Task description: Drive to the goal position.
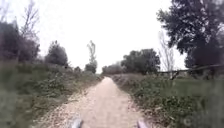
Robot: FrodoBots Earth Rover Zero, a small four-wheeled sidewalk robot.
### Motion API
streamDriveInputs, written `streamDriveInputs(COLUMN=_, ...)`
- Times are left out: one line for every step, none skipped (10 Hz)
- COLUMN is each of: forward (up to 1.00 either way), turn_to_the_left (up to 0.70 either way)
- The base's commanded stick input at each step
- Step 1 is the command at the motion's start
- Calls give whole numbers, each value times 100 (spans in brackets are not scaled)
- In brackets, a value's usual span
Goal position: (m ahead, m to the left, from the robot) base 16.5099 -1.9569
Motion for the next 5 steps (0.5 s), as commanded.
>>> streamDriveInputs(forward=70, turn_to_the_left=0)
streamDriveInputs(forward=70, turn_to_the_left=0)
streamDriveInputs(forward=70, turn_to_the_left=0)
streamDriveInputs(forward=70, turn_to_the_left=0)
streamDriveInputs(forward=70, turn_to_the_left=0)
